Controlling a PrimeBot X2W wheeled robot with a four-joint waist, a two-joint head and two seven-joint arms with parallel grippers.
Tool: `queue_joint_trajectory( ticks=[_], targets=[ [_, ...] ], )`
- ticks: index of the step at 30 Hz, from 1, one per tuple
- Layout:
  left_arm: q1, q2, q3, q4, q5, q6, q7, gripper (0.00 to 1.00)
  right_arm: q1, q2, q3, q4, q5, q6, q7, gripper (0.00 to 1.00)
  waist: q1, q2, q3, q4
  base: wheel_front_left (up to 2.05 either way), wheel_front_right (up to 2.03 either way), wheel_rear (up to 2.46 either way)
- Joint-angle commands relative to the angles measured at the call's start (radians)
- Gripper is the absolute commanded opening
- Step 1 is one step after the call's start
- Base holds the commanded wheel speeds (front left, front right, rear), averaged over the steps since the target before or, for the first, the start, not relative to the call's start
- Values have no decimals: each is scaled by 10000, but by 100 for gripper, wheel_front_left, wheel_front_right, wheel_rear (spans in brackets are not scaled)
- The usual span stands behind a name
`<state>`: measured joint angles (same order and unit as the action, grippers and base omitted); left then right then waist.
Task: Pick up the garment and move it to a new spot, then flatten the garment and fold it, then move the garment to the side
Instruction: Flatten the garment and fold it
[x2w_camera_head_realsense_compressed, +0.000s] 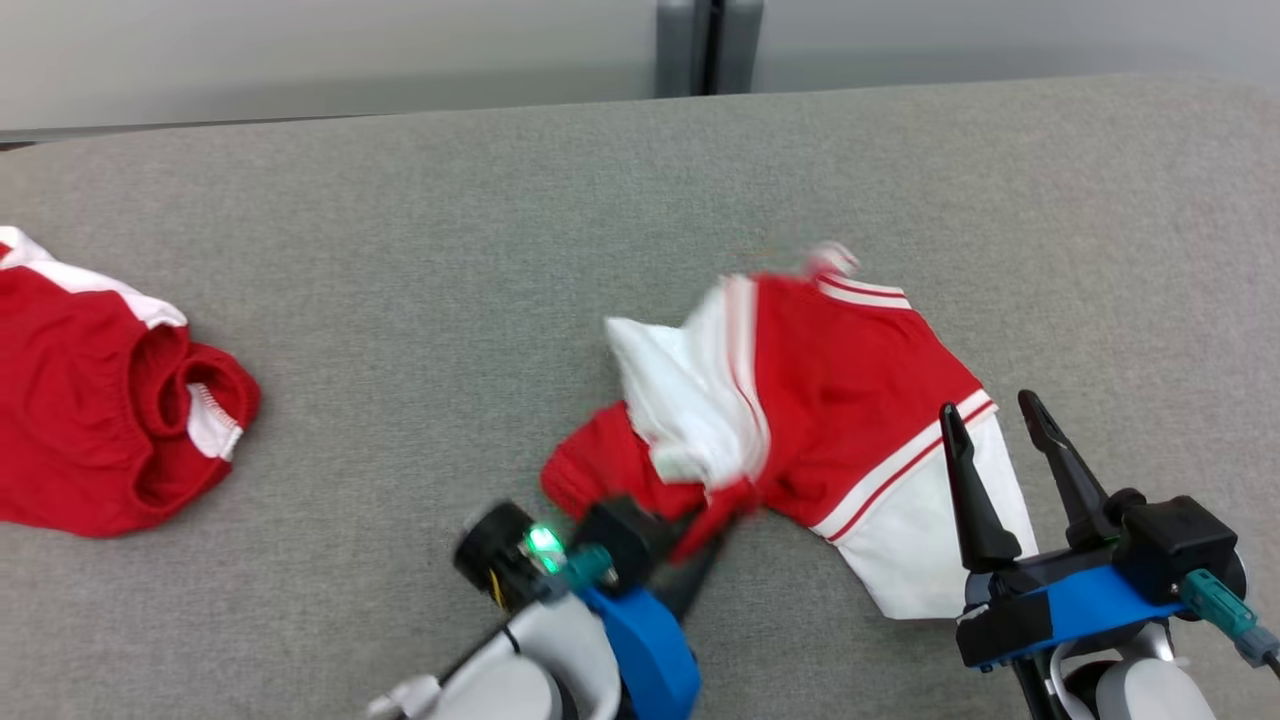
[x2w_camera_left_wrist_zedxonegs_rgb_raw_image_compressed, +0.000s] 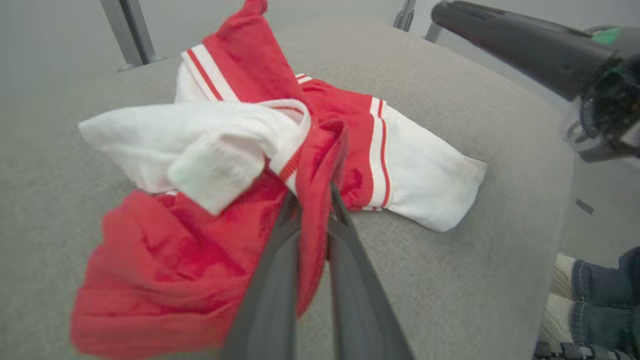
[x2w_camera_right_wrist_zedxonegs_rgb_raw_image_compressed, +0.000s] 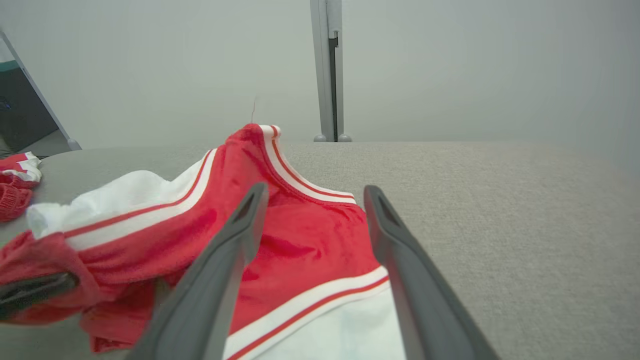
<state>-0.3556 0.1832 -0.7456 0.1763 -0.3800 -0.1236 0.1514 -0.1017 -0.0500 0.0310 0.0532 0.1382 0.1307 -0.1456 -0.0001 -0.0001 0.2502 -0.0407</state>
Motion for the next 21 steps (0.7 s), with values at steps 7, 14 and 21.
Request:
queue_joint_trajectory(
  ticks=[7, 14, 21],
  targets=[
    [1044, 148, -468, -983, -503, 172, 794, 100, 137, -12, -9, 7, 74, 1, 98, 100, 1, 1, -286, 321, 0, 0, 0],
    [762, 737, 459, -2038, -453, 1059, 1154, 100, 192, -12, 66, 77, 140, 1, 147, 100, 1, 1, -521, 378, 0, 0, 0],
    [327, 538, 301, -1679, -947, 850, 2159, 100, 197, -10, 184, 147, 258, 1, 63, 100, 1, 1, -580, 164, 0, 0, 0]
  ],
)
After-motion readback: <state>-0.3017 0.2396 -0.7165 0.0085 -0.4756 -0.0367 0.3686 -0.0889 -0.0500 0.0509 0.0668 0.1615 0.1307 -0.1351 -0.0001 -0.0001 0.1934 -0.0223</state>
